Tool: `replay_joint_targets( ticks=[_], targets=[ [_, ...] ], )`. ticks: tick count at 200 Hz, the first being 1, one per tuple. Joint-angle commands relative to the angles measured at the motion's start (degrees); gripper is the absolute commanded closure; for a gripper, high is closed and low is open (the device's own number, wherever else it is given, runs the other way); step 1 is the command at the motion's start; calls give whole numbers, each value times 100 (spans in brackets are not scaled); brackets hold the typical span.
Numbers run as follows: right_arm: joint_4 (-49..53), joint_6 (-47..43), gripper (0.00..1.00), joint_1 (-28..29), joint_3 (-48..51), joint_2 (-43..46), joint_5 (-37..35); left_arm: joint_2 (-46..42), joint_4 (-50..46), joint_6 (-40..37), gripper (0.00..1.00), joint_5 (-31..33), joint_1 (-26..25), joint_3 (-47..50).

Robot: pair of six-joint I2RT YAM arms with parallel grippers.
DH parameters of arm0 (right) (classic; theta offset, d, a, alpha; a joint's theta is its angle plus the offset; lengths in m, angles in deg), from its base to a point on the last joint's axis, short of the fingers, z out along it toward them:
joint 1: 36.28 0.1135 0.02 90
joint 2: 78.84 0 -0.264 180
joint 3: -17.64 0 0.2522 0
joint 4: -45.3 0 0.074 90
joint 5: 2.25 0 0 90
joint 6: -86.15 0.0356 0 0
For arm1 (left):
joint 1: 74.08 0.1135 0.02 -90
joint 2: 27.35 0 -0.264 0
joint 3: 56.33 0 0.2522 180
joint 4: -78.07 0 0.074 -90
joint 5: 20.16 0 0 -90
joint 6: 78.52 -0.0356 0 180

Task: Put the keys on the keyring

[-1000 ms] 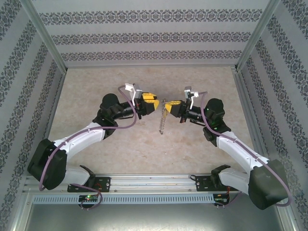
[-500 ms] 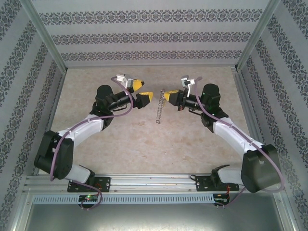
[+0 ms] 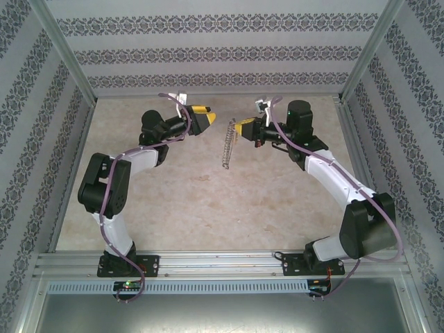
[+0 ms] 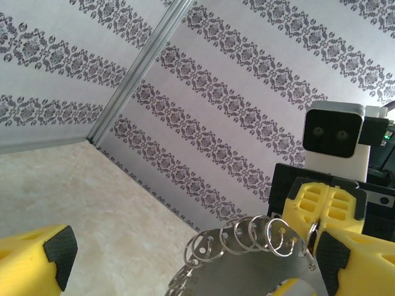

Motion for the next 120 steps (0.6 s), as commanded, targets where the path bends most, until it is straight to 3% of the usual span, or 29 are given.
replay_joint_targets(
  ticks=[1,22,52,74,120],
  targets=[
    [-5,-242,100,-88,-220,2,160,-309,-135,-57,0,-3,28,-188],
    [-72,-208,100,-88,-135,52,130,-883,-1673,-1105,0,332,-29,-185],
    [-101,-152,100,-96,-12,147,165,-1802,-3956,-2823,0,1498,-263,-274],
    [-54,-153,100,-125,78,294,190,-2245,-4610,-3395,0,2197,-337,-301],
    [-115,-66,100,-184,164,408,175,-2637,-5593,-4580,0,2857,-345,-607]
  ],
)
